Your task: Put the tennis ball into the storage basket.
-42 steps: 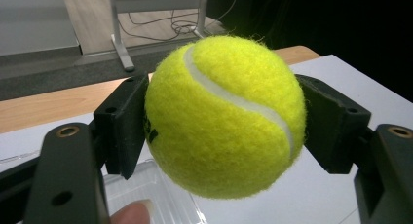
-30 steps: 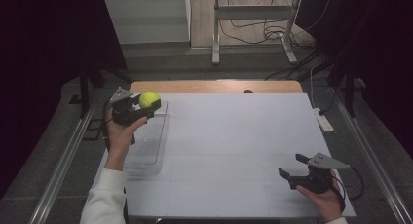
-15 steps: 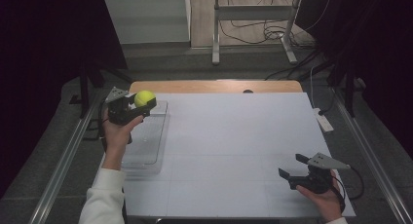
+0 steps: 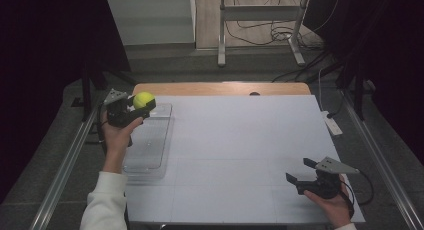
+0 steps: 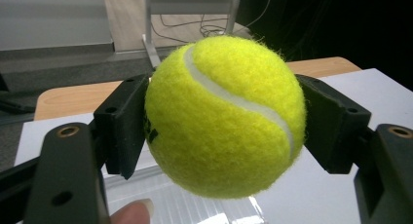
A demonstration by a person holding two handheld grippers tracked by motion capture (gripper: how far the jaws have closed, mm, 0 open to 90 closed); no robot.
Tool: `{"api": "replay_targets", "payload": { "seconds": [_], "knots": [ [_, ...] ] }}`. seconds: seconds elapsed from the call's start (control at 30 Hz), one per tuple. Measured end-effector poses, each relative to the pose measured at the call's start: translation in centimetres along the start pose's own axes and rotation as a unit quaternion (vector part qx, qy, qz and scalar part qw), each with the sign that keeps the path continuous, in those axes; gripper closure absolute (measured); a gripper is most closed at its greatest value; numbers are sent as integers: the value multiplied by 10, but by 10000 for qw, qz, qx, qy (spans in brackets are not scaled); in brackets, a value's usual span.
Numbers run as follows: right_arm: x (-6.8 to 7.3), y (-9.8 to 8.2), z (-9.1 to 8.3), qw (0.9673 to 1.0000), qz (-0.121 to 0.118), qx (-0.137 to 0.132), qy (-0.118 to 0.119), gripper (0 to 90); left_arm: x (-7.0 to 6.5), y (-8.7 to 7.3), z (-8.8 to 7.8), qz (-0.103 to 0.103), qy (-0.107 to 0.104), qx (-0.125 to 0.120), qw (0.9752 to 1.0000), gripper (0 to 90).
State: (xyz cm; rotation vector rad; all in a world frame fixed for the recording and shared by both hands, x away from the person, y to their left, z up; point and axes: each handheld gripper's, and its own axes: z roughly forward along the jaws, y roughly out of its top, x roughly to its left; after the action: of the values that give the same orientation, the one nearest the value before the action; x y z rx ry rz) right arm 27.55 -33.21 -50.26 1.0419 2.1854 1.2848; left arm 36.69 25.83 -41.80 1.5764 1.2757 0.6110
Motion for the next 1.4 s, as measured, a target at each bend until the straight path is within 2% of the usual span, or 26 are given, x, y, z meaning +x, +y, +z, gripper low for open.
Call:
{"api": "replay_targets", "payload": {
  "seconds": [0.27, 0.57, 1.4],
  "knots": [
    [0, 0, 0, 10000, 5, -15, 8, 108, 13, -3, 2, -72, 247, 76, 9996, 271],
    [0, 0, 0, 10000, 4, 4, -10, 108, 23, -7, 3, -134, 425, 146, 9989, 271],
    [-1, 0, -1, 10000, 23, -12, -1, 108, 32, -9, 13, -137, 546, 441, 9974, 271]
  ]
}}
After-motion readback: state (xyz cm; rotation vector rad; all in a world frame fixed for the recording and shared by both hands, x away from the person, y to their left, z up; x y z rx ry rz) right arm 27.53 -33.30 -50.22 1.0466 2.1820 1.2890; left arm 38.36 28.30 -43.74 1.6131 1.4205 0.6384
